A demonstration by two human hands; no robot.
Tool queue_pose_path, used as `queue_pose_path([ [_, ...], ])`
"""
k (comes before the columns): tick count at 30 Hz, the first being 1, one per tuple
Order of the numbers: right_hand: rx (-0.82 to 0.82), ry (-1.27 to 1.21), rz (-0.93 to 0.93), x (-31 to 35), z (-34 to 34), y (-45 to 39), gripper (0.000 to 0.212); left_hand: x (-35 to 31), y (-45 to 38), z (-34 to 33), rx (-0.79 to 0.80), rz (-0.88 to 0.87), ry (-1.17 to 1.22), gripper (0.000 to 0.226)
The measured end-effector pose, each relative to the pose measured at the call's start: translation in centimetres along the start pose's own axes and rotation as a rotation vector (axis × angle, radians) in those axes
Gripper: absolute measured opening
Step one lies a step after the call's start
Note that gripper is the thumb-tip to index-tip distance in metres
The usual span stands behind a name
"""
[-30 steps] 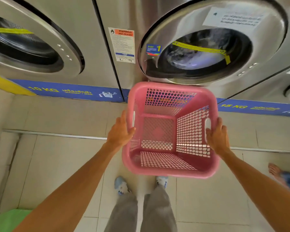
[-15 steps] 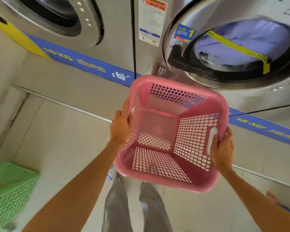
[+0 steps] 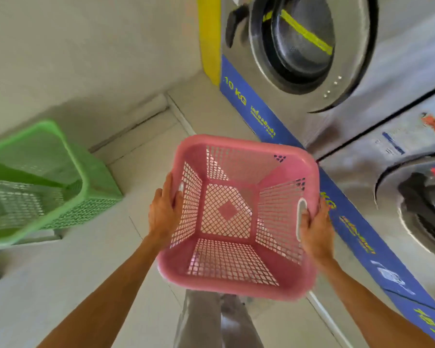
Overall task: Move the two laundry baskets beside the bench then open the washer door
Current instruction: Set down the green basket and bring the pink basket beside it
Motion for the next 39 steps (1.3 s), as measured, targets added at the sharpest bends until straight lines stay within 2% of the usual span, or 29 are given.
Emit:
queue_pose_path([
  [4, 0.101, 0.028, 0.188, 8.3, -5.7, -3.4, 0.039, 5.2, -2.2, 5.0, -0.097, 0.137, 0.078, 0.058],
  [9, 0.194, 0.105, 0.294, 17.6, -11.6, -6.5, 0.058, 10.3, -5.3, 10.5, -0.152, 0.224, 0.103, 0.064],
  [13, 0.171, 0.098, 0.393, 25.7, -15.5, -8.1, 0.050, 13.5, -9.2, 15.3, -0.067, 0.238, 0.080, 0.077],
  [17, 0.202, 0.122, 0.421, 32.1, -18.6, -9.4, 0.027, 16.4, -12.4, 18.8, -0.014, 0.273, 0.067, 0.083],
  [19, 0.224, 0.134, 0.463, 35.0, -20.0, -10.5, 0.023, 17.4, -14.0, 19.9, -0.013, 0.292, 0.073, 0.085],
  [27, 0.266, 0.178, 0.562, 42.2, -27.6, -15.3, 0.025, 21.6, -21.0, 18.7, 0.021, 0.350, 0.100, 0.088],
  [30, 0.351, 0.276, 0.524, 43.4, -31.7, -17.5, 0.039, 23.3, -24.1, 16.9, 0.058, 0.390, 0.103, 0.089],
  [35, 0.535, 0.295, 0.465, 43.7, -38.6, -21.0, 0.038, 25.9, -28.8, 13.4, 0.143, 0.497, 0.128, 0.095],
  [39, 0.679, 0.294, 0.335, 43.2, -43.5, -23.1, 0.049, 28.0, -31.7, 10.7, 0.209, 0.569, 0.198, 0.101],
])
Point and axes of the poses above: each hand's wrist, its own y-axis away from the middle knuckle, its own z-axis out of the back of the hand, x = y × z, the point moved 3 cm from there along -y, towards the middle knuckle, and after that the axes turned 6 degrees about -x, right-handed, at the moved point
